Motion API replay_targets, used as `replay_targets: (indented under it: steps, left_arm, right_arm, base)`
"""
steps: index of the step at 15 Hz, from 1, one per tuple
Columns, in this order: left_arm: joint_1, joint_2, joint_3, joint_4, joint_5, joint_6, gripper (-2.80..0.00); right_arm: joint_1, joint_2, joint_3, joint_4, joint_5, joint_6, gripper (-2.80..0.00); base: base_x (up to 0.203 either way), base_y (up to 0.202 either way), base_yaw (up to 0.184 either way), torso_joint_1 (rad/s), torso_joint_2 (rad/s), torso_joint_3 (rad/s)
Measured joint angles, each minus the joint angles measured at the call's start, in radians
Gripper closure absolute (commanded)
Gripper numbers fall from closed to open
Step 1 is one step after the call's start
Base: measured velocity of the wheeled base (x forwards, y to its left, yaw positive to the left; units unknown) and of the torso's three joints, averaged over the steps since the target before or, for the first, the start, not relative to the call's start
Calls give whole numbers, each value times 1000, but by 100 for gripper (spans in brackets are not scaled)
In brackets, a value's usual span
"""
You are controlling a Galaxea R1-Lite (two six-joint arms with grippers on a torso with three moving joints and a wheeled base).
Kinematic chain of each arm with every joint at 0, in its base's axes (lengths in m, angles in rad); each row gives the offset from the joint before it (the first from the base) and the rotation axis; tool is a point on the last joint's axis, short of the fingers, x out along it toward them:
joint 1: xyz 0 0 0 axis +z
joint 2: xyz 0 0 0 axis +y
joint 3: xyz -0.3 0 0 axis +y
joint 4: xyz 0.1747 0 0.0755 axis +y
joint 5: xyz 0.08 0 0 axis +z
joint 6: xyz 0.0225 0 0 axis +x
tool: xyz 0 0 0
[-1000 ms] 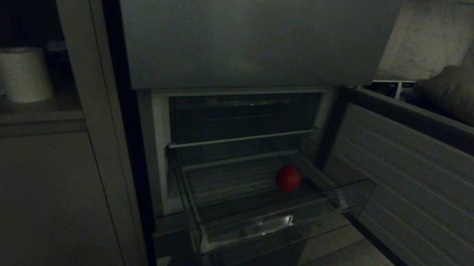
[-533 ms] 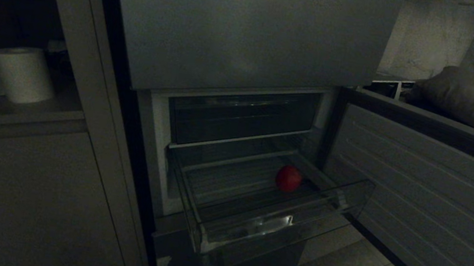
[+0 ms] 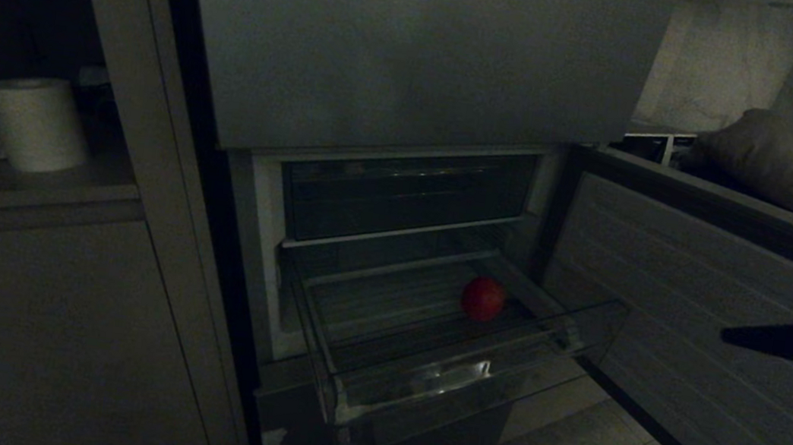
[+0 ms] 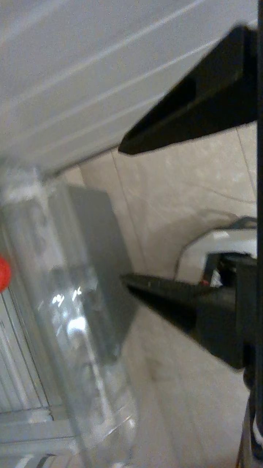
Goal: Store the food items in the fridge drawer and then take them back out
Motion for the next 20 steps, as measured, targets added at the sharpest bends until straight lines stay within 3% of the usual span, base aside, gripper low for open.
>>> replay_targets:
  steps: [2, 7, 12, 14, 17, 20]
  left_arm:
    - [0, 0, 0, 0, 0, 0, 0]
    - [0, 0, 0, 0, 0, 0, 0]
    - [0, 0, 0, 0, 0, 0, 0]
    - [0, 0, 0, 0, 0, 0, 0]
    - [0, 0, 0, 0, 0, 0, 0]
    - [0, 0, 0, 0, 0, 0, 0]
  right_arm:
    - [46, 164, -115, 6, -5, 16, -280]
    - [141, 472, -354, 8, -103, 43, -280]
    - [213, 703, -574, 9, -151, 45, -280]
    - [238, 779, -648, 8, -211, 50, -280]
    - [258, 830, -653, -36, -239, 56, -280]
    - [280, 841, -588, -195, -241, 57, -280]
  base:
    - [0, 0, 0, 0, 0, 0]
    - [0, 0, 0, 0, 0, 0]
    - [0, 0, 0, 0, 0, 0]
    - [0, 0, 0, 0, 0, 0]
    - [0, 0, 0, 0, 0, 0]
    - [0, 0, 0, 0, 0, 0]
